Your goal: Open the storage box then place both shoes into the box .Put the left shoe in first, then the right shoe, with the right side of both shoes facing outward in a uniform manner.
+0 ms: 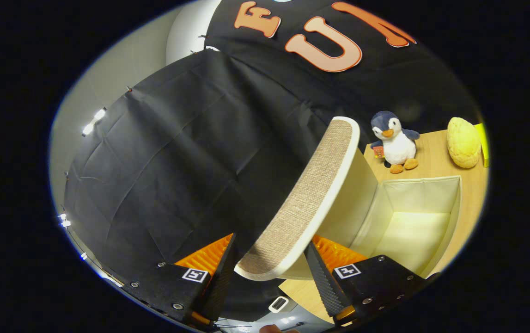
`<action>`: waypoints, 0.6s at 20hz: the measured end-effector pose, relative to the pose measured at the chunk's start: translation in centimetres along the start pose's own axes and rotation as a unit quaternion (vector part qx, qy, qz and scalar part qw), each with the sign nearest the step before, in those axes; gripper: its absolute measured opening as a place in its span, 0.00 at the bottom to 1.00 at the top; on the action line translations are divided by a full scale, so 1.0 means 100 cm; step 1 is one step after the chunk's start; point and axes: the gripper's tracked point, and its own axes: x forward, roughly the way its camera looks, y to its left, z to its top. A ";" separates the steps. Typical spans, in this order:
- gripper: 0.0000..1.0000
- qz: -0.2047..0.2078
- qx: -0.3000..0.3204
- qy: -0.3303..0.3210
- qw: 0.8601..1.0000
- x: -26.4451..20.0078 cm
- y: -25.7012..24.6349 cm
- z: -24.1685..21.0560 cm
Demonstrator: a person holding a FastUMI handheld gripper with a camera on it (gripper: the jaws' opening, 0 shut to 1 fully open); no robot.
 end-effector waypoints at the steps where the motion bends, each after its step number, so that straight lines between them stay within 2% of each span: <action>1: 0.84 0.005 -0.010 0.000 1.000 0.002 0.007 0.001; 7: 0.87 0.013 -0.041 0.009 0.999 0.005 0.022 -0.004; 12: 0.90 -0.050 -0.071 0.003 0.996 -0.038 -0.022 -0.004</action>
